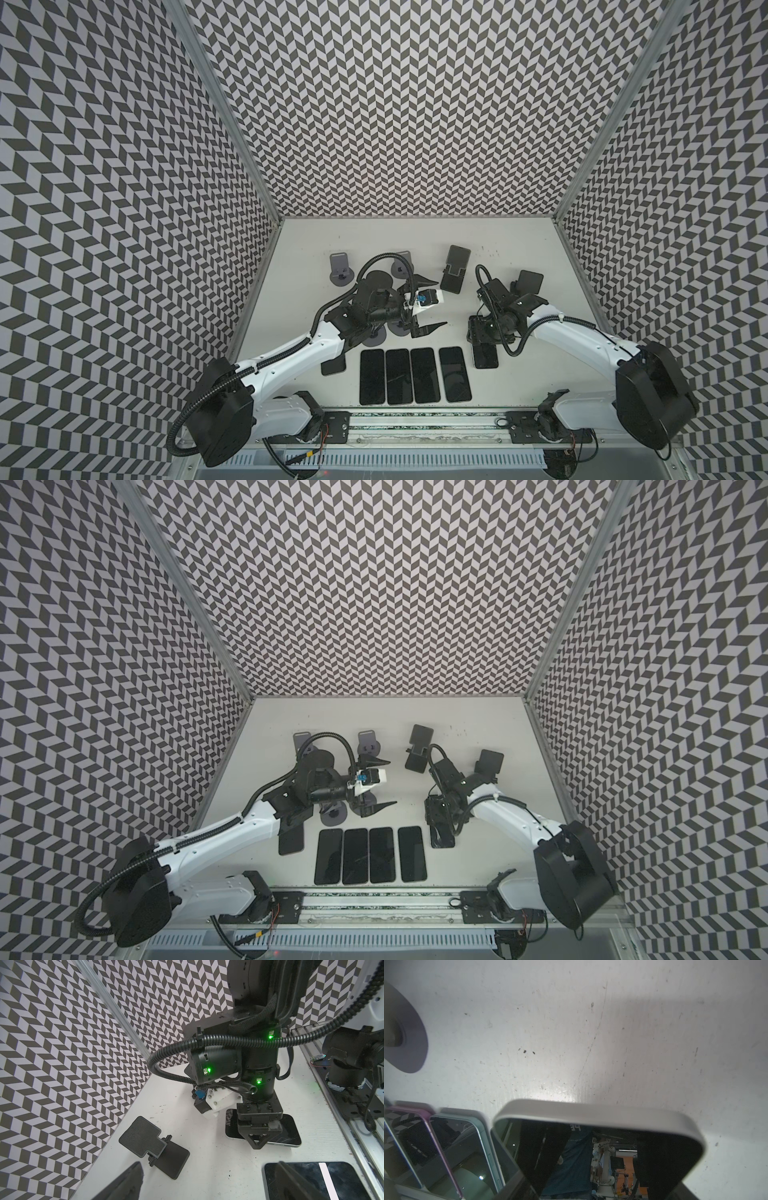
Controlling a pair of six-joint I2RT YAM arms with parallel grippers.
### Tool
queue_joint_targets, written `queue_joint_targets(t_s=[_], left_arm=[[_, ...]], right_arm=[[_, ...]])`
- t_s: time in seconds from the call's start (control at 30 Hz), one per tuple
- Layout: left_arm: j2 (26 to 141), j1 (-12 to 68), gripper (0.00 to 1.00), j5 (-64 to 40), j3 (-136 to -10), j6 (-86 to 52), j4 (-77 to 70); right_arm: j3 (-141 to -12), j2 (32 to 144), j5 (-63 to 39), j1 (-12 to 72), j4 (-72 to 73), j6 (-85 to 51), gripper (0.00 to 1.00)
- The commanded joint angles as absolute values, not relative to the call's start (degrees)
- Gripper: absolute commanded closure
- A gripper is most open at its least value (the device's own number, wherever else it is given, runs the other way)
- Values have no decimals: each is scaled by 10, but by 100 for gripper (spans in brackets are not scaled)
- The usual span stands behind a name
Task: Remove the phone from the phone stand
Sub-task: Place the phone at the center of the table.
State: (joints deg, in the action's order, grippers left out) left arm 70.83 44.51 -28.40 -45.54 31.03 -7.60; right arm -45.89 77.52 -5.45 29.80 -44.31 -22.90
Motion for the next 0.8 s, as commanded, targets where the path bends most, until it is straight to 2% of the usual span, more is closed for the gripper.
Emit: queue_joint_targets(t_s=[0.0, 0.77], left_arm=[[709, 442, 1, -294, -463, 317, -71], [708, 427, 1, -294, -462, 352, -55]], right_arm=[[-457, 772, -60, 296, -411, -221, 54], [-486, 834, -59, 296, -406, -197, 54]])
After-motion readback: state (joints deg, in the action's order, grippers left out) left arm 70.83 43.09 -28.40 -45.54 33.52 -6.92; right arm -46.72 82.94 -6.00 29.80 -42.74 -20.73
